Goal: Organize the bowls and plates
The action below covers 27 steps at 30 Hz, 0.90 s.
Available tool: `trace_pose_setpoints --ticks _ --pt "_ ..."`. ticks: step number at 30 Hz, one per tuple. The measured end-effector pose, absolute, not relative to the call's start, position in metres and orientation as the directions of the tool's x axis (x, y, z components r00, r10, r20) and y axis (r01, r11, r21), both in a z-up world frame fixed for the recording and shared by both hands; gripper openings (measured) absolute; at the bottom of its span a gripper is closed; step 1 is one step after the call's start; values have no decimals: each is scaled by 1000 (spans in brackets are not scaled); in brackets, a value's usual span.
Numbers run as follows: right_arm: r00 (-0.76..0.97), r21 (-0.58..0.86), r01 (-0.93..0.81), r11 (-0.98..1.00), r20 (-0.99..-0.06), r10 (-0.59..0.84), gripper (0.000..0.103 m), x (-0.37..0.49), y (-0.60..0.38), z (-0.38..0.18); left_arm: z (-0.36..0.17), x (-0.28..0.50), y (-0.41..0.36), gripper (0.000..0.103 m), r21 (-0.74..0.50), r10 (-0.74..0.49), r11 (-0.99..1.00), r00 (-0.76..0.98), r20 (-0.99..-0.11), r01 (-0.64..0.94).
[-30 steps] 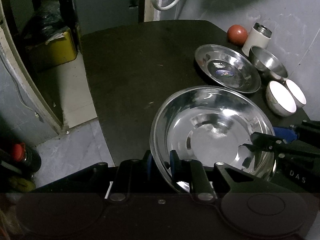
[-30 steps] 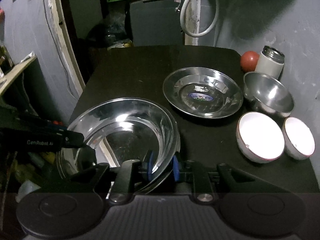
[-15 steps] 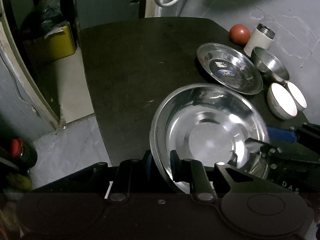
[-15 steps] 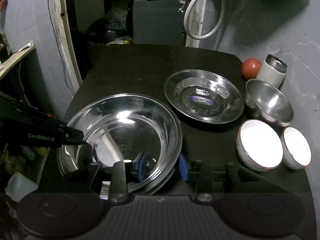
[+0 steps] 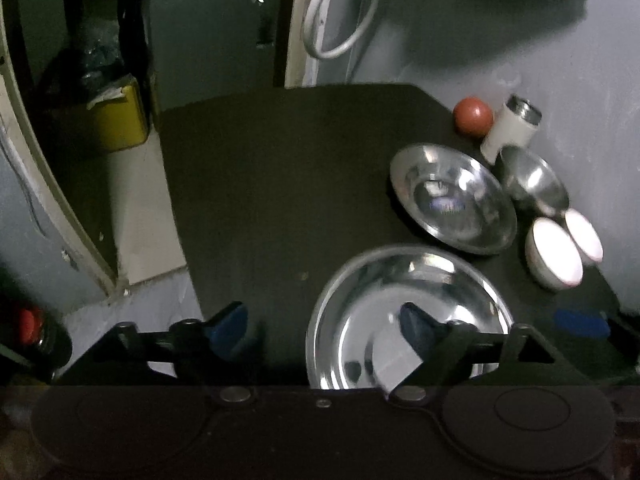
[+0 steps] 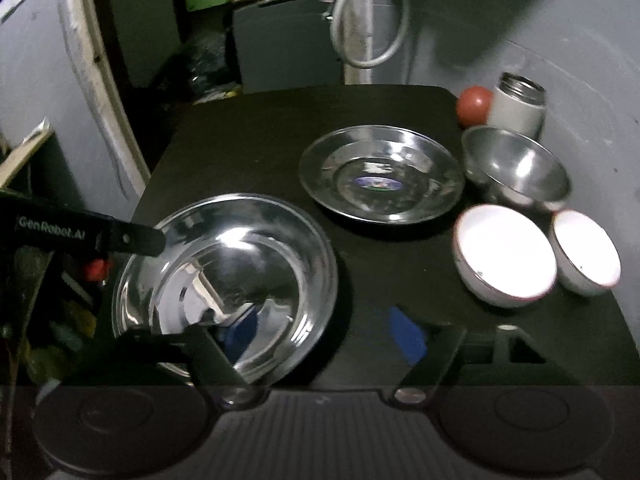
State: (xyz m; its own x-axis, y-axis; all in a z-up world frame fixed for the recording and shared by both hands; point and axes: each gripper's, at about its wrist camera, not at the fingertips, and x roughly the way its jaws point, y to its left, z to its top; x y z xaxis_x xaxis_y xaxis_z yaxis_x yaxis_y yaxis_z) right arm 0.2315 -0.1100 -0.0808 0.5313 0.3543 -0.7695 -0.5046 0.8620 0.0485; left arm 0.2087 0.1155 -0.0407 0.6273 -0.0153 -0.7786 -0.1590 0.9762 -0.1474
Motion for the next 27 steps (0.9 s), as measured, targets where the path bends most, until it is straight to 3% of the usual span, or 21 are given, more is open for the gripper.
trace_pose_setpoints --ticks 2,8,17,27 --pt "536 84 -473 877 -763 362 91 234 -118 -79 -38 217 119 102 -162 -18 973 645 -764 -165" --pt "564 181 -386 905 -730 387 101 236 -143 -72 -40 255 125 102 -217 -73 964 630 -773 -155" --pt "586 383 -230 895 -679 442 103 257 -165 -77 -47 339 120 102 -202 -141 979 597 -790 -36" --pt "611 454 -136 880 -661 435 103 281 -149 -92 -68 403 100 102 -88 -125 992 577 -807 93"
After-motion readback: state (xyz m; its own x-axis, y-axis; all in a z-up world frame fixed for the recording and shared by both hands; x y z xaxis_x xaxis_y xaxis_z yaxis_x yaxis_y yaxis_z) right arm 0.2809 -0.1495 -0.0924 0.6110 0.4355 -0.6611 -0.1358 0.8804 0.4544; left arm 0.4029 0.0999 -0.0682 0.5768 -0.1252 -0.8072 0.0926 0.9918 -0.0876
